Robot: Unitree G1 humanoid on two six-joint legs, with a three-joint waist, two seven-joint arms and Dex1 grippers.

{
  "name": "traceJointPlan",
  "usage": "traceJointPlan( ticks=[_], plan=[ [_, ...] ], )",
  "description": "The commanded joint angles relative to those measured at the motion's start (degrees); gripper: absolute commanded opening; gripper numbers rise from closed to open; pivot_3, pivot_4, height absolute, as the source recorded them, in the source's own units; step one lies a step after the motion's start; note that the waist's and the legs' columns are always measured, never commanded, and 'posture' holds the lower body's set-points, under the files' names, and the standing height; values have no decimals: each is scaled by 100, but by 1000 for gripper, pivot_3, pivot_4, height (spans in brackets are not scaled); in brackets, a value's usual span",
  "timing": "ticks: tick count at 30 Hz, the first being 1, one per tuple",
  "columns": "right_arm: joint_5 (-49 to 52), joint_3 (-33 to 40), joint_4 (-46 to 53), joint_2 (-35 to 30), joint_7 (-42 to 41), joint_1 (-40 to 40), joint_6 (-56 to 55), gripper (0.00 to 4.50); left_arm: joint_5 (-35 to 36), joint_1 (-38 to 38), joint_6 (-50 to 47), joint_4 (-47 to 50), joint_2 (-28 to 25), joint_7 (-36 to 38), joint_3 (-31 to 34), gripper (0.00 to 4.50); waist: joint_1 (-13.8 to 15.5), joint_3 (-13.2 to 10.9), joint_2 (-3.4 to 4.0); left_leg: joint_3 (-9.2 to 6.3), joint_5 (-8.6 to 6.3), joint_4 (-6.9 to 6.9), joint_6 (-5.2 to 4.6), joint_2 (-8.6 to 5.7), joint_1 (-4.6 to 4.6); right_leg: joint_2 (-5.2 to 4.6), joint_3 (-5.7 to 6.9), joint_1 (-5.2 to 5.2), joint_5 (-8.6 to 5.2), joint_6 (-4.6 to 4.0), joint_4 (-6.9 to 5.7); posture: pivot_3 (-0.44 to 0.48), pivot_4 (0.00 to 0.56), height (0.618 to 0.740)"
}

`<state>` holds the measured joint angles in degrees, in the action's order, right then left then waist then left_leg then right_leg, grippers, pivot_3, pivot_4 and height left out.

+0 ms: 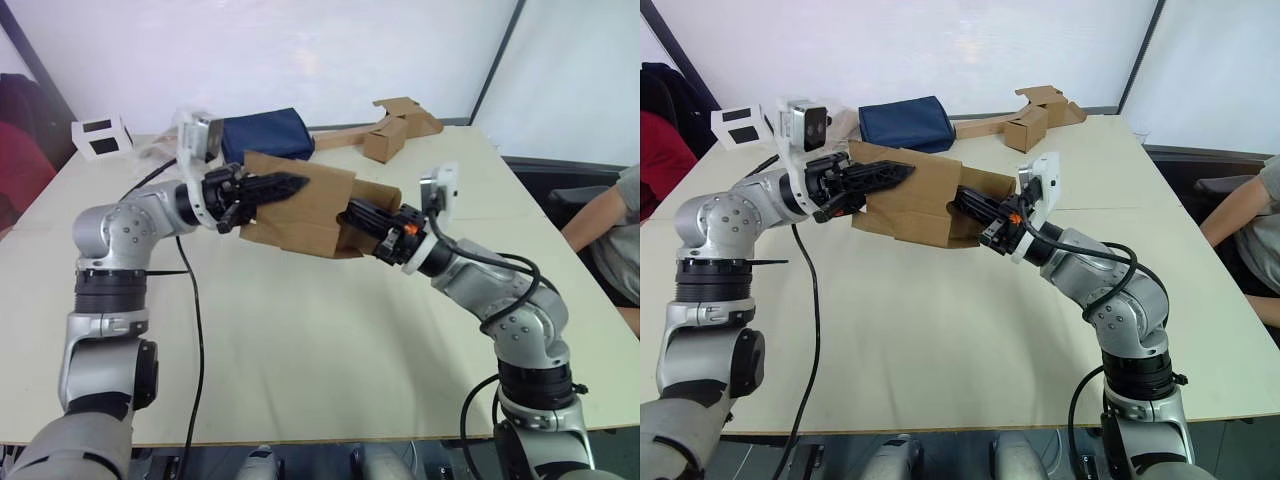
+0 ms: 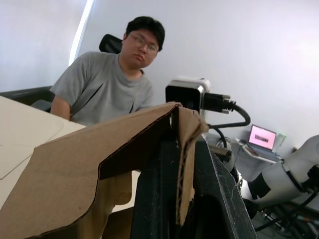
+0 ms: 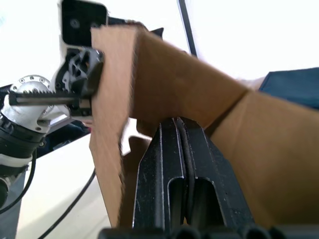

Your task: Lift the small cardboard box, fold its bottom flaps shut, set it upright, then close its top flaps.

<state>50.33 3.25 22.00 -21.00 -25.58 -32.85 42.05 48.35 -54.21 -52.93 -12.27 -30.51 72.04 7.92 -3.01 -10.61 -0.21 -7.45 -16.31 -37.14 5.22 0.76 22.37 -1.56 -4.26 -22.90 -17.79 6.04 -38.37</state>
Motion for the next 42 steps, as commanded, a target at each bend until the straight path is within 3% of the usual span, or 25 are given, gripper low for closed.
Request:
traceJointPlan(
  ticks=[1,7,13,20,25,32,42],
  plan=[
    [47,54,170,42,-3,-189,-46,17,8,-54,136,75,35,-19,41,0,-3,0,0,0,0,0,0,0,0,0,0,0,0,0,0,0,150,740],
    [-52,-28,242,-66,-56,-204,18,17,-35,-117,274,-20,146,-101,87,0,-33,0,0,0,0,0,0,0,0,0,0,-1,0,0,0,0,150,740],
    [117,231,602,-566,-141,104,288,17,-31,-176,408,-132,141,-154,146,0,-39,0,0,0,0,1,0,0,0,-1,0,0,0,0,1,0,150,740],
    [615,869,763,-1064,-71,343,546,17,-4,-146,504,-191,197,-216,158,0,-38,0,0,0,-1,1,-1,0,0,0,0,1,0,0,1,0,150,740],
    [1270,1017,1050,-1701,-517,1002,1043,17,0,-243,535,-285,197,-215,168,0,12,0,-1,0,-1,1,-1,-1,1,-1,0,2,0,0,5,0,150,740],
    [329,230,1041,-1635,-458,1192,713,17,36,-369,533,-280,211,-235,188,0,11,0,-1,0,-1,0,-1,0,-1,2,0,3,0,0,2,0,150,740],
    [-133,-17,669,-1207,-464,919,368,17,182,-277,378,8,209,-368,245,0,38,-1,-1,0,0,-2,0,0,0,0,0,3,0,0,2,0,150,740]
  ],
)
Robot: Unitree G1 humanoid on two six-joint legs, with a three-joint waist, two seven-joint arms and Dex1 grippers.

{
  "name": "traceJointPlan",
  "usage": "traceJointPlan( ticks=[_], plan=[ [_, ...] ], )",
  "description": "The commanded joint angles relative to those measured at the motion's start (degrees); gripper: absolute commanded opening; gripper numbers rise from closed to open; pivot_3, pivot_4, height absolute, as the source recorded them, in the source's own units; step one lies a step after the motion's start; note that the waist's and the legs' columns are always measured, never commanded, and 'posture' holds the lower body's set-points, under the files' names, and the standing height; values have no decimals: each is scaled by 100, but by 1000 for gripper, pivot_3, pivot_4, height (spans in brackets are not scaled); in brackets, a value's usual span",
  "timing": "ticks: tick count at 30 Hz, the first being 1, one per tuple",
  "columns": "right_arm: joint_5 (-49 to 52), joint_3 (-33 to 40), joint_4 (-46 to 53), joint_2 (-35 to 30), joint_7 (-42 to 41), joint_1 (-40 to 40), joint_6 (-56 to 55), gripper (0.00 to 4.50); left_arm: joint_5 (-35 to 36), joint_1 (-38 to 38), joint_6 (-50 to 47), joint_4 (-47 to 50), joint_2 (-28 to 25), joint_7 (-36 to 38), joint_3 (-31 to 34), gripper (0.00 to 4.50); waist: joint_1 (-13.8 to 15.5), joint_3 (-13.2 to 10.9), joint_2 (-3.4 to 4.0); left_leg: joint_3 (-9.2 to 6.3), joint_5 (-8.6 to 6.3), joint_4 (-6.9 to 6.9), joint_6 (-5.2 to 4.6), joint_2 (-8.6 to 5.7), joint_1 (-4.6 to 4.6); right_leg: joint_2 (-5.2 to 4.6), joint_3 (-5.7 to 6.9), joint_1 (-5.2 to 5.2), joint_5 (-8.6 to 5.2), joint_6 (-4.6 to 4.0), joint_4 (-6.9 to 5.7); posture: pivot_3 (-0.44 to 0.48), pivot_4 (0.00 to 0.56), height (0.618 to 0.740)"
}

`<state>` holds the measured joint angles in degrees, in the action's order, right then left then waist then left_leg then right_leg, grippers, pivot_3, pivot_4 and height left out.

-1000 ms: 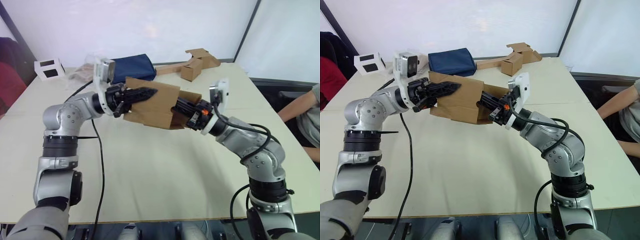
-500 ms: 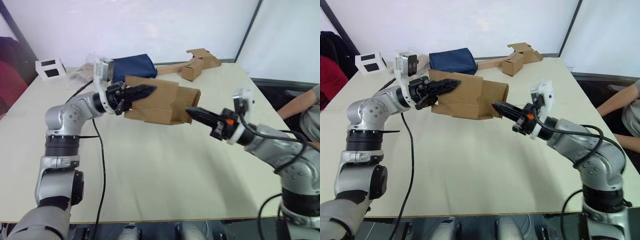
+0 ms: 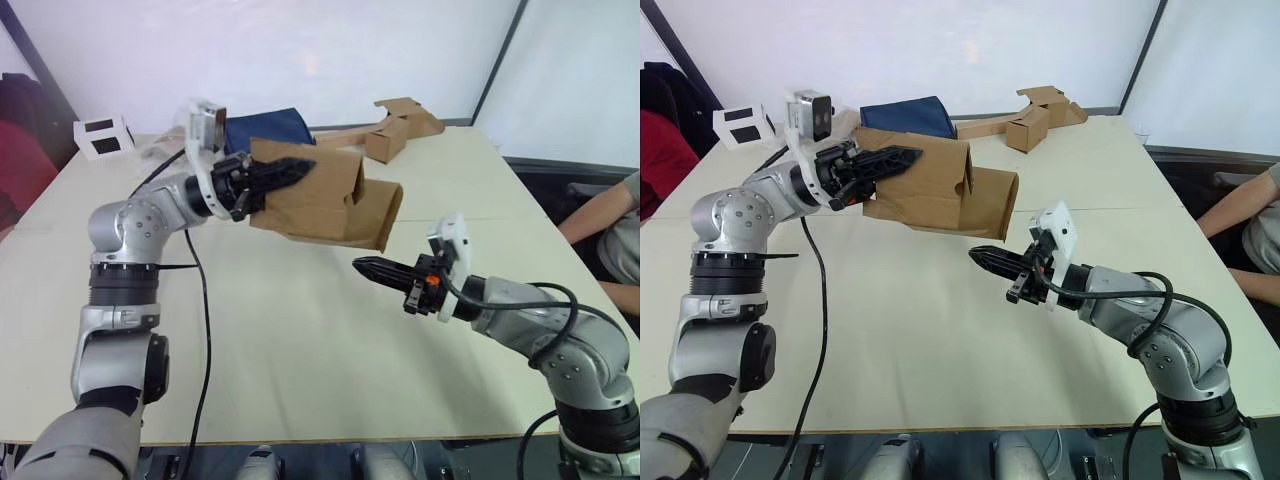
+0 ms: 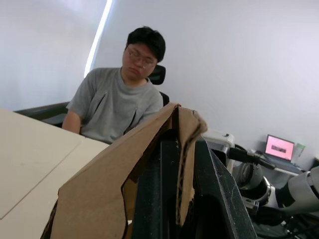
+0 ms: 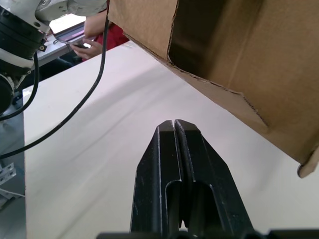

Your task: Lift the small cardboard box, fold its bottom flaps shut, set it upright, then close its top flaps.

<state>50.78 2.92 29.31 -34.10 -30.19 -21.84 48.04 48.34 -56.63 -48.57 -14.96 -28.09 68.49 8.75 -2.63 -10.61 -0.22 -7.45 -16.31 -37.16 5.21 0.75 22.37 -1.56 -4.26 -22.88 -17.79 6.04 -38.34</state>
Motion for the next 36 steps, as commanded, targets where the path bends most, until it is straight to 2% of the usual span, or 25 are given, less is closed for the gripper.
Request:
traceJointPlan(
  ticks=[1,7,13,26,30,36],
  plan=[
    [-244,3,-114,130,-12,-217,-273,17,209,-21,-86,311,-36,-14,166,0,-1,0,0,0,0,0,0,0,0,0,0,0,0,0,0,0,150,740],
    [-460,63,-373,402,-1,-445,-544,17,307,85,-223,549,-68,-2,155,0,-2,0,0,0,0,0,0,0,0,0,0,0,0,0,0,0,150,740],
    [25,339,-338,781,162,-774,-398,17,397,101,-249,682,-38,-86,180,0,-4,0,0,-1,0,1,0,1,0,0,0,-1,0,0,-1,0,150,740],
    [172,13,-186,849,115,-869,-189,17,293,38,2,501,84,-179,189,0,-4,0,0,-1,0,1,0,0,0,-1,0,-1,0,0,-1,0,150,740],
    [907,915,-406,644,255,-1024,-102,17,405,56,-2,541,131,-306,306,0,4,0,0,0,0,1,0,0,0,-2,0,-1,0,0,-1,0,150,740],
    [1938,1748,-521,7,119,-843,225,17,458,58,18,602,187,-453,458,0,9,0,0,-1,0,1,0,0,1,-3,2,3,0,0,3,0,150,740]
  ],
)
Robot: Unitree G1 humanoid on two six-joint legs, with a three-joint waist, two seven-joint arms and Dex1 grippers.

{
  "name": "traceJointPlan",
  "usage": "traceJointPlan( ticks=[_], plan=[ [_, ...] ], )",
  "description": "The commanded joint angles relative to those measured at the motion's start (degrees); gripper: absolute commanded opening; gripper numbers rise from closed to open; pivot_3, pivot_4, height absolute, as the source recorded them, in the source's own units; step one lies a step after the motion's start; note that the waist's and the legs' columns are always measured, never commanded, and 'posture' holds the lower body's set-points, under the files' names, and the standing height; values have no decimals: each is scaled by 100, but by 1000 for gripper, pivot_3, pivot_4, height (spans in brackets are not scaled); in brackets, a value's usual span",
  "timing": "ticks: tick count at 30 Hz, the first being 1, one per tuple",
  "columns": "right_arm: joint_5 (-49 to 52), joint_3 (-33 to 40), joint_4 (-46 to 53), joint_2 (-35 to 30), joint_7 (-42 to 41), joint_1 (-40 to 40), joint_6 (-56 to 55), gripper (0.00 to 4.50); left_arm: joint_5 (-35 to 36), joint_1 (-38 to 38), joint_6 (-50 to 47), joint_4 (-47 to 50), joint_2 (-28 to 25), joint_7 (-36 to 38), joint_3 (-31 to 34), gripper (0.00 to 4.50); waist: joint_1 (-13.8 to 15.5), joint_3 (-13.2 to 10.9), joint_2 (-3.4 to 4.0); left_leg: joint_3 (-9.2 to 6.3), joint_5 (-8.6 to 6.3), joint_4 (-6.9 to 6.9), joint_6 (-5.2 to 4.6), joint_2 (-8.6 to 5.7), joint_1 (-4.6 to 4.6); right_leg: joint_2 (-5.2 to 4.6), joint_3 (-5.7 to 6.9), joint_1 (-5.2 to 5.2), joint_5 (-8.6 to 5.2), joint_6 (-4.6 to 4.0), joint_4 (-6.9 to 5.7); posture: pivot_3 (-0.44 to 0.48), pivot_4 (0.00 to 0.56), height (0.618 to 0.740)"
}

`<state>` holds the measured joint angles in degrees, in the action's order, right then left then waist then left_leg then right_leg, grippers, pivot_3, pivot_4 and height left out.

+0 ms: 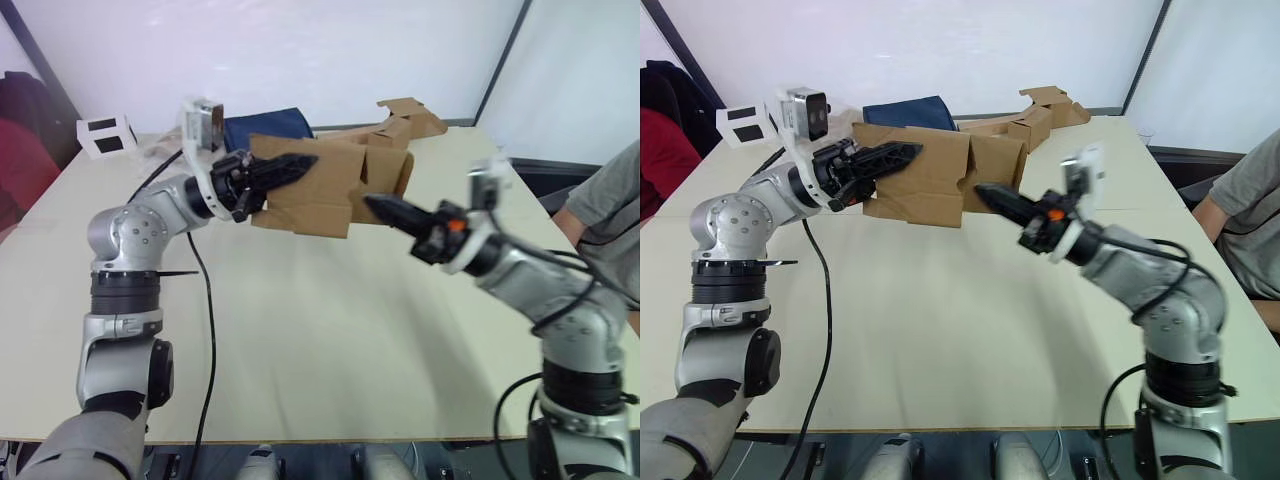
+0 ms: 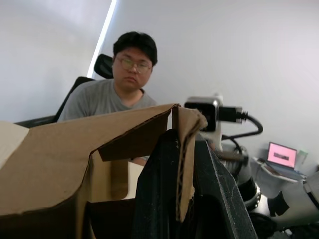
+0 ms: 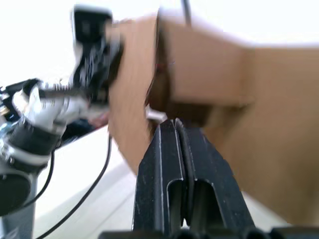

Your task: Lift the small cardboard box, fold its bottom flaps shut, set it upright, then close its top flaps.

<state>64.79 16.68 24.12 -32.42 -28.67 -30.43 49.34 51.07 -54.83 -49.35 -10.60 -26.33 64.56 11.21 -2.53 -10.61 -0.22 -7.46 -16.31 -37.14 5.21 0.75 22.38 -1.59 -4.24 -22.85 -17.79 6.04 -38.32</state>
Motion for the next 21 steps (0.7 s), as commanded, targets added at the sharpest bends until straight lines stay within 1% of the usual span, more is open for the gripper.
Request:
traceJointPlan(
  ticks=[1,2,5,8,10,12,14,16,18,21],
  plan=[
    [544,503,-108,-185,56,-13,22,17,208,-129,97,168,23,-83,237,0,-10,0,0,0,0,0,0,0,0,1,0,0,0,0,-1,0,150,740],
    [528,579,-184,-192,128,-38,-41,17,223,-133,94,172,32,-99,252,0,-19,0,1,0,0,0,0,1,-1,3,0,-2,0,0,-2,0,150,740],
    [-131,707,-751,-106,462,-145,-535,17,257,-117,103,263,77,-160,247,0,-23,0,1,2,0,0,0,1,-3,3,-2,-1,0,0,-4,0,150,740],
    [-1072,255,-1203,-169,469,-108,-917,17,288,-100,90,335,94,-197,235,0,-14,0,1,4,0,0,0,0,-3,2,-2,-1,0,0,-3,0,150,740],
    [-1519,-40,-1419,-162,381,-126,-1084,17,302,-93,85,359,95,-211,229,0,-16,0,1,4,0,1,0,0,-2,3,-2,-3,0,0,-3,0,150,740],
    [-1897,-401,-1689,37,288,-295,-1297,17,297,-95,93,343,83,-208,214,0,-24,0,1,4,0,1,1,0,-2,3,-3,-4,0,0,-3,0,150,740],
    [-1937,-578,-1753,313,201,-480,-1384,17,271,-86,110,337,70,-219,196,0,-67,0,2,4,1,0,1,0,-2,3,-3,-4,0,0,-4,0,150,740],
    [-1725,-565,-1635,541,75,-547,-1330,17,258,-70,117,339,59,-233,194,0,-107,-1,2,3,2,2,4,1,-3,4,-3,-5,0,0,-5,0,150,740],
    [-1360,-505,-1393,694,-67,-478,-1154,17,251,-50,121,324,31,-247,216,0,-129,-1,2,3,18,4,33,1,-2,4,-3,-6,0,0,-4,0,150,740],
    [-790,-389,-947,829,-172,-235,-899,17,252,-4,117,308,-18,-268,250,0,-123,-1,2,2,22,4,40,1,3,0,-2,-5,0,0,2,0,150,740]
  ],
)
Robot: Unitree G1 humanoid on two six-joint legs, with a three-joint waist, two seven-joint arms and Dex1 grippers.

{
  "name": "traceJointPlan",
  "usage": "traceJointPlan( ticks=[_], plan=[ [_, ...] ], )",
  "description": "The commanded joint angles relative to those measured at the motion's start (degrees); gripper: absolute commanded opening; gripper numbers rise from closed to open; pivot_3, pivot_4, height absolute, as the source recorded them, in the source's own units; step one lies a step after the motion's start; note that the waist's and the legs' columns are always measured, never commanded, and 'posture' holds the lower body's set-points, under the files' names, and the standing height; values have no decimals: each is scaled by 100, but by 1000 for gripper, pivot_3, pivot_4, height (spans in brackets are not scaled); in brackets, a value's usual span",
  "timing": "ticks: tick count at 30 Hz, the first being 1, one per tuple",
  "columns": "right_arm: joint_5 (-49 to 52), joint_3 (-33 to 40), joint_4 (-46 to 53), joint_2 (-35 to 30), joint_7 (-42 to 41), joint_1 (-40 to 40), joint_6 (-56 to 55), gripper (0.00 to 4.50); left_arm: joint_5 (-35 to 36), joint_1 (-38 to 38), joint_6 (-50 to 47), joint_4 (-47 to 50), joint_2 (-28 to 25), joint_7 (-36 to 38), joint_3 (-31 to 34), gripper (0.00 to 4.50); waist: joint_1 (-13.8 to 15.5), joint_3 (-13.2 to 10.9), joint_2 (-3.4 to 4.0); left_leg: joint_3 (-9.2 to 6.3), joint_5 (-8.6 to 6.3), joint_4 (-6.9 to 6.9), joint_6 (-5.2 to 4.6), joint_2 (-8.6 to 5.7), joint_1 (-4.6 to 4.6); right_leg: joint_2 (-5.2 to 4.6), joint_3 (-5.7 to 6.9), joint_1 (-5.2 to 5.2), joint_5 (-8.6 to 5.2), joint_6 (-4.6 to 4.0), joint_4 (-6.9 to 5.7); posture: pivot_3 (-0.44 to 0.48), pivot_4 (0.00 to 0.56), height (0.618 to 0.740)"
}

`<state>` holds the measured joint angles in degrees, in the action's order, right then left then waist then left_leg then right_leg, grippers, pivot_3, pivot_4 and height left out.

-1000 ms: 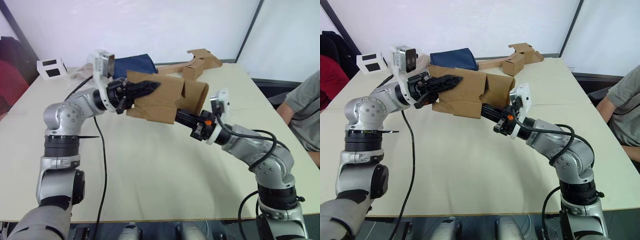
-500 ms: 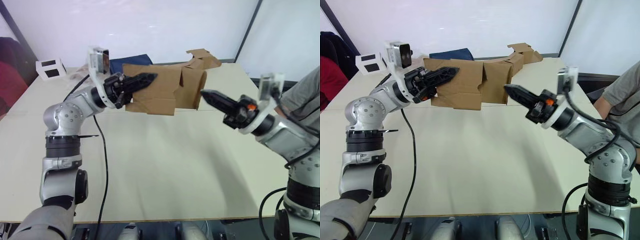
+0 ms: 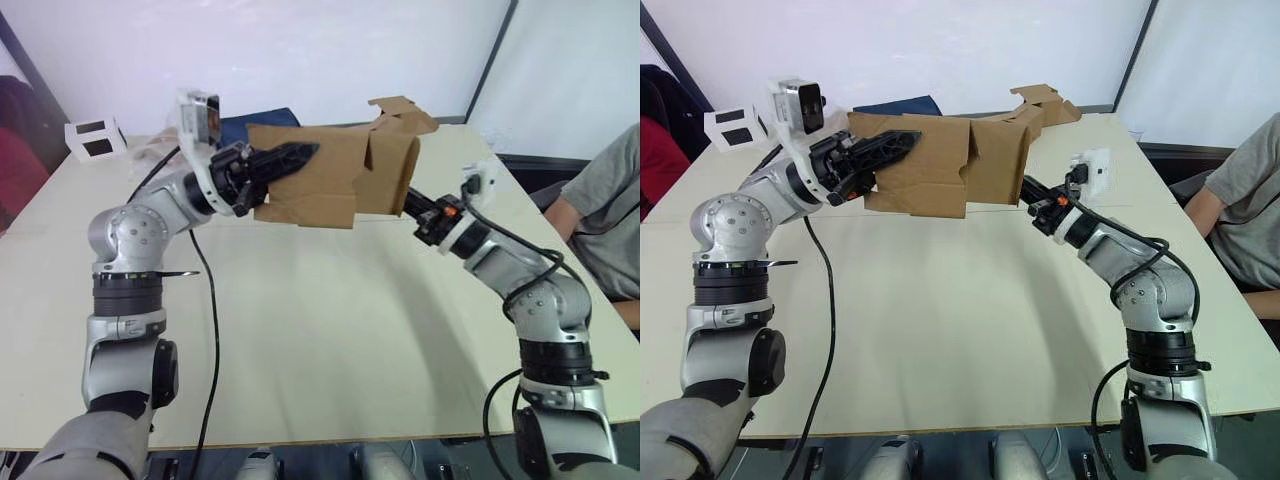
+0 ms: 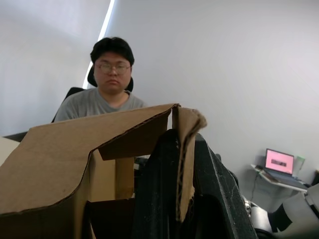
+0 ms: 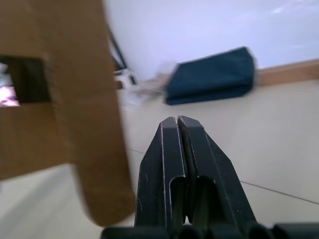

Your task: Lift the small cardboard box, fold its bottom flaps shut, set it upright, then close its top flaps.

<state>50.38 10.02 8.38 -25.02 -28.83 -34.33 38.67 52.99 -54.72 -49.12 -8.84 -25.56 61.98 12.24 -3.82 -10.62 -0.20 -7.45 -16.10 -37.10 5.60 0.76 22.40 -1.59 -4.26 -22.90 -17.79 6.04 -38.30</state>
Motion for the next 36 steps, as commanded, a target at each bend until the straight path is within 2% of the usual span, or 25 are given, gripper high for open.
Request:
traceJointPlan(
  ticks=[1,12,15,18,36],
  plan=[
    [804,306,748,113,-147,224,235,17,85,-7,79,126,-101,-27,171,0,11,0,0,-1,0,-1,1,0,0,-1,1,3,0,0,1,0,150,740],
    [1632,319,1232,720,418,461,324,17,89,-19,93,18,-87,24,161,0,-14,0,0,-2,-1,1,-2,0,-3,2,1,0,0,0,-5,0,150,740],
    [1764,328,1249,859,559,452,286,752,78,-47,114,-32,-72,25,165,0,-14,0,0,-2,-1,1,-2,0,-3,1,1,0,0,0,-5,0,150,740],
    [1895,285,1297,969,659,567,319,1950,100,-46,108,-41,-76,17,190,0,-9,0,0,-2,-1,1,-3,0,-3,1,1,0,0,0,-4,0,150,740],
    [2332,332,1347,1207,848,862,177,1950,137,-49,101,-109,-85,4,240,0,-13,0,0,-2,-2,1,-4,0,-3,2,1,0,0,0,-5,0,150,740]
  ],
)
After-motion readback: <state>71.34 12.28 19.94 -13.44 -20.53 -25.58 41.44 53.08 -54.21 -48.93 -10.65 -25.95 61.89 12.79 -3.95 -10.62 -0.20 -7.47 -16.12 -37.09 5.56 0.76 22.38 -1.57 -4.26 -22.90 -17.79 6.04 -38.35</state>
